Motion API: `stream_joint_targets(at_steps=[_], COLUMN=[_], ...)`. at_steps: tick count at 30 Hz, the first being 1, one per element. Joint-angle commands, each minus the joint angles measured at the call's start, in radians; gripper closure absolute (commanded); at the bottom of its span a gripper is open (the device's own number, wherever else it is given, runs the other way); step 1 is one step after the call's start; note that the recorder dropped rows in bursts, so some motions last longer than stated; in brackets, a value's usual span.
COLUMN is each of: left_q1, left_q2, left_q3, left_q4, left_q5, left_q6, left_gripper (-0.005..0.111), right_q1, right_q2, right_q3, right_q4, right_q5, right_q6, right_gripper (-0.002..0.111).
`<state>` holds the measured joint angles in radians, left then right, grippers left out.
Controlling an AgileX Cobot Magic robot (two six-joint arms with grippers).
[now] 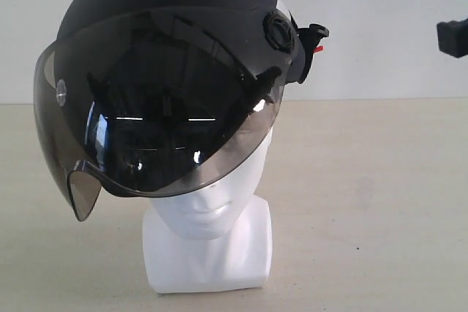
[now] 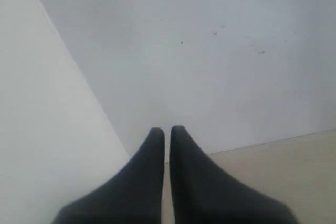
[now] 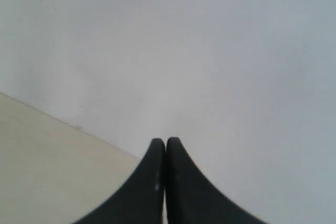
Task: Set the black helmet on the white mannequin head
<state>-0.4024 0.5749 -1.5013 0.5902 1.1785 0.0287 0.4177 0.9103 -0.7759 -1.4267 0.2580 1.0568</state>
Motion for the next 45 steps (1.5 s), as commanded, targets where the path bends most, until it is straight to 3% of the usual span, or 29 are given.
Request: stream_joint_targets(at_steps=[1,3,5,6,8,11,12,17,21,26,32,35,40,45], left_q1=[-0.001,-0.001,-0.001,-0.001,-0.001,-0.001,-0.001,-0.001,-0.001,-0.001,-0.003,-0.009,-0.009,-0.009], left_q2=[-0.047,-0.066,-0.084,-0.096,-0.117,-0.157,-0.172,-0.264,-0.378,-0.563,-0.575,-0.574,-0.574,-0.574], left_q3=[0.027,0.035,0.043,0.049,0.066,0.104,0.123,0.215,0.305,0.426,0.502,0.556,0.651,0.681], left_q4=[0.086,0.13,0.177,0.204,0.241,0.291,0.315,0.369,0.362,0.343,0.32,0.337,0.337,0.337], left_q5=[0.043,0.043,0.043,0.043,0.043,0.043,0.043,0.043,0.043,0.043,0.043,0.043,0.043,0.043], left_q6=[0.033,0.033,0.033,0.033,0.031,0.02,0.001,-0.141,-0.248,-0.248,-0.219,-0.214,-0.214,-0.214], left_gripper=[0.102,0.102,0.102,0.102,0.102,0.102,0.102,0.102,0.102,0.102,0.102,0.102,0.102,0.102], right_q1=[-0.001,-0.001,-0.001,-0.001,-0.001,-0.001,-0.001,-0.001,-0.001,-0.001,-0.001,-0.001,-0.001,-0.037], right_q2=[-0.001,0.002,0.014,0.027,0.031,0.019,0.019,0.019,0.019,0.017,0.018,0.036,0.101,0.143], right_q3=[-0.051,-0.107,-0.182,-0.222,-0.298,-0.387,-0.392,-0.352,-0.354,-0.354,-0.354,-0.354,-0.354,-0.354], right_q4=[-0.318,-0.318,-0.318,-0.318,-0.18,0.358,0.601,1.388,1.746,1.864,1.995,1.953,1.731,1.645], right_q5=[0.031,0.182,0.431,0.674,0.89,0.839,0.786,0.445,0.404,0.467,0.384,0.362,0.377,0.393], right_q6=[-0.361,-0.406,-0.164,0.057,0.067,-0.327,-0.445,-0.981,-1.214,-1.309,-1.418,-1.372,-1.074,-1.028], right_gripper=[0.108,0.108,0.108,0.108,0.108,0.108,0.108,0.108,0.108,0.108,0.108,0.108,0.108,0.108])
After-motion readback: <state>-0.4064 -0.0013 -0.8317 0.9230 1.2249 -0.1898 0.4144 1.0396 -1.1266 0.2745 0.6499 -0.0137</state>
